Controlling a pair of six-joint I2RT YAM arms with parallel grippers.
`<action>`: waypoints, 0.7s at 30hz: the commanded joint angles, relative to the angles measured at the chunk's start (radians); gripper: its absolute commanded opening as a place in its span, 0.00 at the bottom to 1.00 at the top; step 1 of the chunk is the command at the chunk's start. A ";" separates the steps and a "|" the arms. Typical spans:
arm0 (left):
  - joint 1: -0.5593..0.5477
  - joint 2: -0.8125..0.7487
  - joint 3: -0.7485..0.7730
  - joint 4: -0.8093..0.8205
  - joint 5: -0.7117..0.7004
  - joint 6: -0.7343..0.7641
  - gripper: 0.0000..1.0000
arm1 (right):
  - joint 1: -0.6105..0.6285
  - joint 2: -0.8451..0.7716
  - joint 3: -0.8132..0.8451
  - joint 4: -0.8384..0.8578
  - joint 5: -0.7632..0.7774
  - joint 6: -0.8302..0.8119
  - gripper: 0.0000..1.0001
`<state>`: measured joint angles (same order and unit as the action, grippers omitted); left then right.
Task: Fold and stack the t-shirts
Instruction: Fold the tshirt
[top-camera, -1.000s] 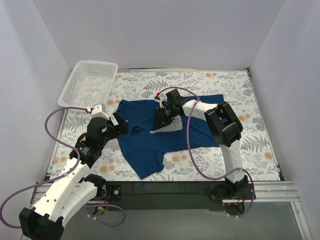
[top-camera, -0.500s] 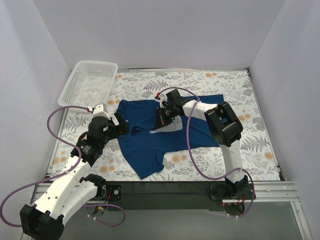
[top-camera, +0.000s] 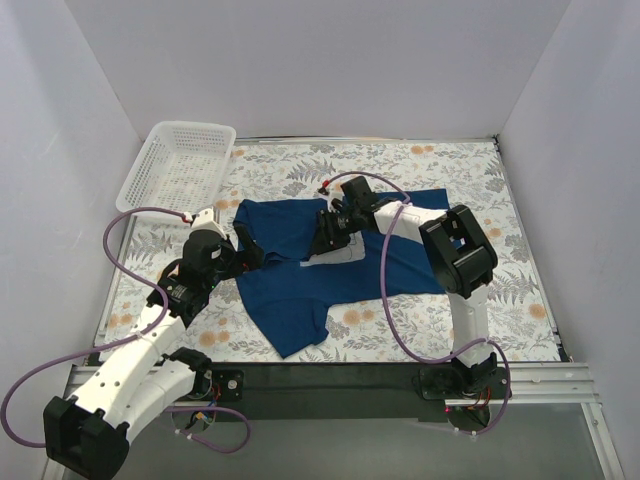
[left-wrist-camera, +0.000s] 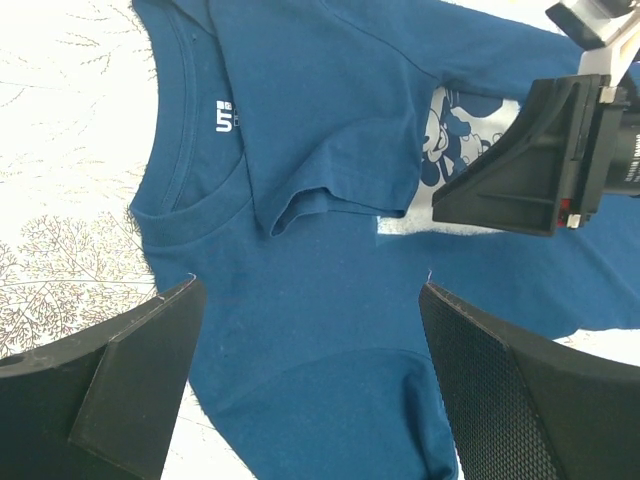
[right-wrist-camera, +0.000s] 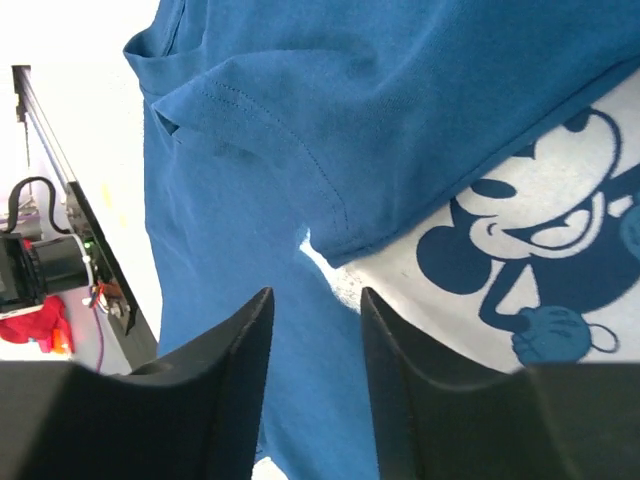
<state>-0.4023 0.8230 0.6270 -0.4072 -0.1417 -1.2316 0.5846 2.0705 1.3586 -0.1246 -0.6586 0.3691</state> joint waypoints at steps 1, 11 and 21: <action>0.003 -0.019 -0.010 0.019 -0.001 0.003 0.81 | 0.011 0.034 0.037 0.033 -0.021 0.025 0.41; 0.003 -0.018 -0.009 0.016 -0.001 0.007 0.81 | 0.034 0.103 0.123 0.022 0.030 0.079 0.41; 0.003 -0.022 -0.010 0.018 0.002 0.006 0.81 | 0.035 0.094 0.119 -0.007 0.099 0.076 0.22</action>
<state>-0.4023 0.8200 0.6266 -0.4023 -0.1413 -1.2312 0.6121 2.1651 1.4437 -0.1257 -0.5842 0.4416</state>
